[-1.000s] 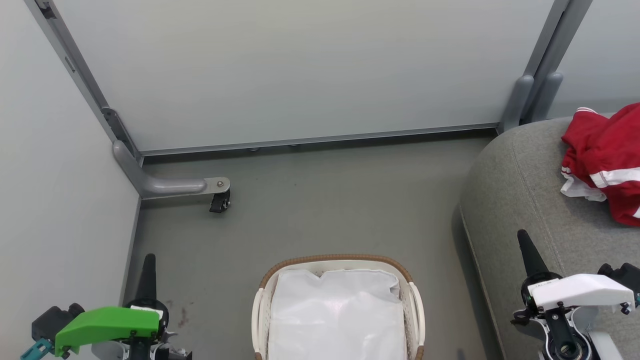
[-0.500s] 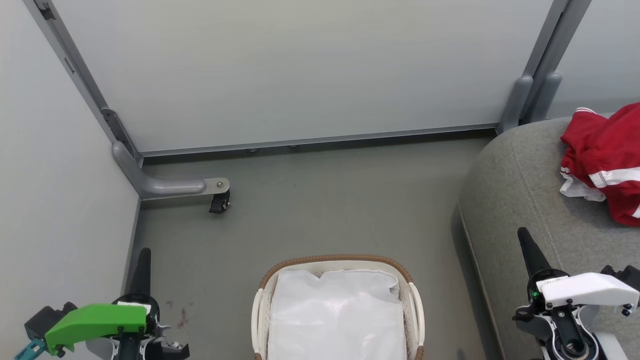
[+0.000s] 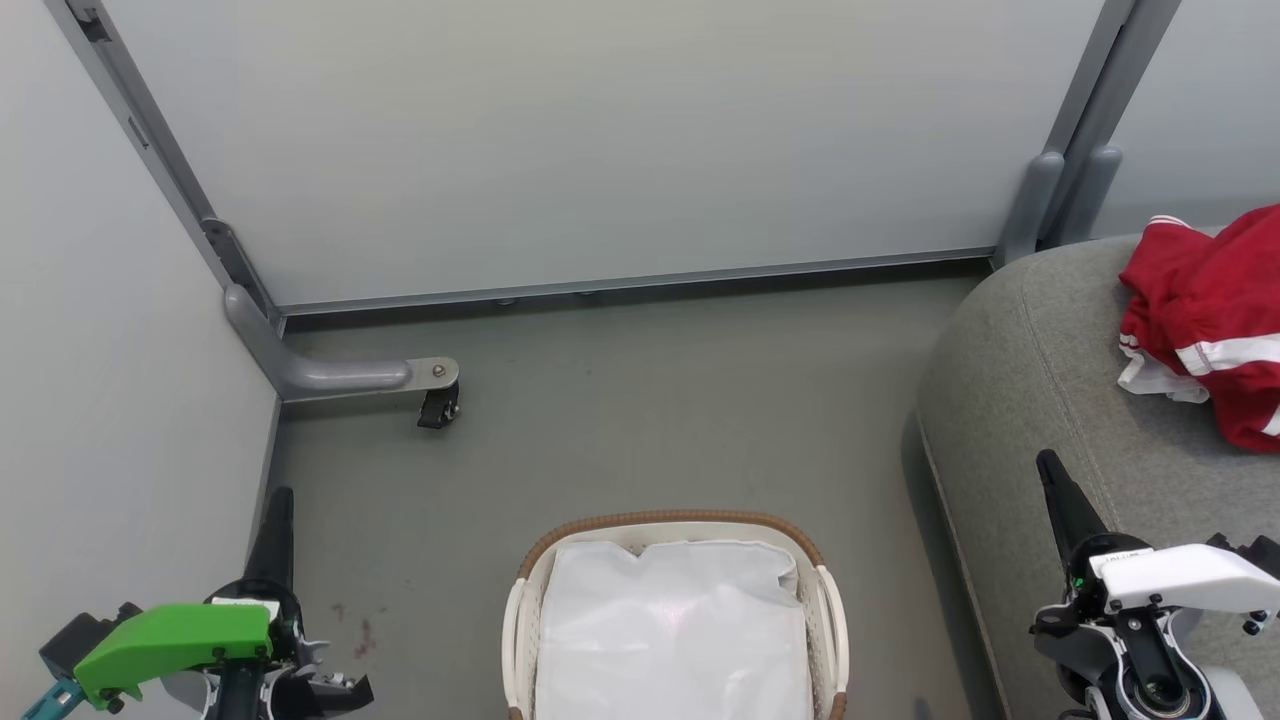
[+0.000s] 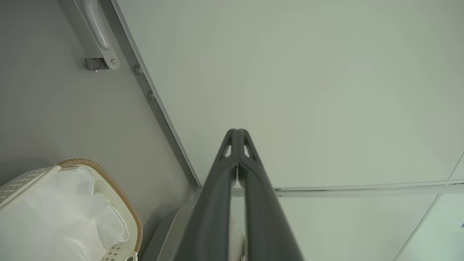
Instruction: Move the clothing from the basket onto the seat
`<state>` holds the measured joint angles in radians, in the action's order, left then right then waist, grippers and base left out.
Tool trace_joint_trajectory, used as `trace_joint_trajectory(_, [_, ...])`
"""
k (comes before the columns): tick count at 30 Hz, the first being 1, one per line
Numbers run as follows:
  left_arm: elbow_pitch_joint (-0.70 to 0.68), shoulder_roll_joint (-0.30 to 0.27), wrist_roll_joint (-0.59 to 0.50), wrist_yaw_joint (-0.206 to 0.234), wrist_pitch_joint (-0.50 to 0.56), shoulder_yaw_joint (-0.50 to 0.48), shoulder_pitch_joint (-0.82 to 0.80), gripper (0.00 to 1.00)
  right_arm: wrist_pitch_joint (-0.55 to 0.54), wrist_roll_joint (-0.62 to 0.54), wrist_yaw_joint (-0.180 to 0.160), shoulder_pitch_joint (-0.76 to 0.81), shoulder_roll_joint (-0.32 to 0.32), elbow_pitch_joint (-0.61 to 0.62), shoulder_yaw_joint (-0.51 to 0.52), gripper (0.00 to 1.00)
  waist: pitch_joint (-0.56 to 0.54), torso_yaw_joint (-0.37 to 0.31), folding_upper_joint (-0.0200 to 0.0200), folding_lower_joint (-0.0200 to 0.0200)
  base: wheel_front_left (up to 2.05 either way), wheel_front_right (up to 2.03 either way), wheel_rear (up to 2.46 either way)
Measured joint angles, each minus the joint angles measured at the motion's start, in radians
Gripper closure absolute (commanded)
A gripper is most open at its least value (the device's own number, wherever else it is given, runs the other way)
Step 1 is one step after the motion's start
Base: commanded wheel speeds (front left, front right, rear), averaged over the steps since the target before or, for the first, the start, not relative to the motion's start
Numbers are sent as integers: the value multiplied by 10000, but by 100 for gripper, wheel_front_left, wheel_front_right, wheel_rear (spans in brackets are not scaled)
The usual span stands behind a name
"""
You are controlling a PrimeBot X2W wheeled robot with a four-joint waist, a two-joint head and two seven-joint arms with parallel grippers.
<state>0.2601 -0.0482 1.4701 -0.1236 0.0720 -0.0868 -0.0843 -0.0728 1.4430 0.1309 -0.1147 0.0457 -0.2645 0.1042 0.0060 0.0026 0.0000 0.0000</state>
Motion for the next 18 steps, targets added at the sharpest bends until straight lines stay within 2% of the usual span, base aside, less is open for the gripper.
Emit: trace_joint_trajectory(18, [-105,0,1101,-35,337,-209,-144,100,-330,1315,0,3,10,153,71,100,-23,-20,0,0,0,0,0])
